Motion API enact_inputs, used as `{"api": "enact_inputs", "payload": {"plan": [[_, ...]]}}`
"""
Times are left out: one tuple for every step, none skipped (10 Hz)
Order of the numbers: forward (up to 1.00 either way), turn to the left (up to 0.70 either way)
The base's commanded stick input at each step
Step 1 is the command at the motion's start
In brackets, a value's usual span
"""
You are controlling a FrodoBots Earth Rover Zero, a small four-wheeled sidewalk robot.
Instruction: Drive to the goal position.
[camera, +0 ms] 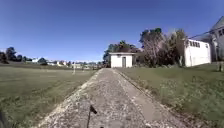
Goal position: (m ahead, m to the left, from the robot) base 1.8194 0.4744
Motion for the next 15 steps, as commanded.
{"api": "enact_inputs", "payload": {"plan": [[1.00,0.00],[1.00,0.00],[1.00,0.00],[1.00,0.00],[1.00,0.00],[1.00,0.00],[1.00,0.00],[1.00,0.00],[1.00,0.00],[1.00,0.00],[1.00,0.00],[1.00,0.16],[1.00,0.00],[1.00,0.00],[1.00,0.00]]}}
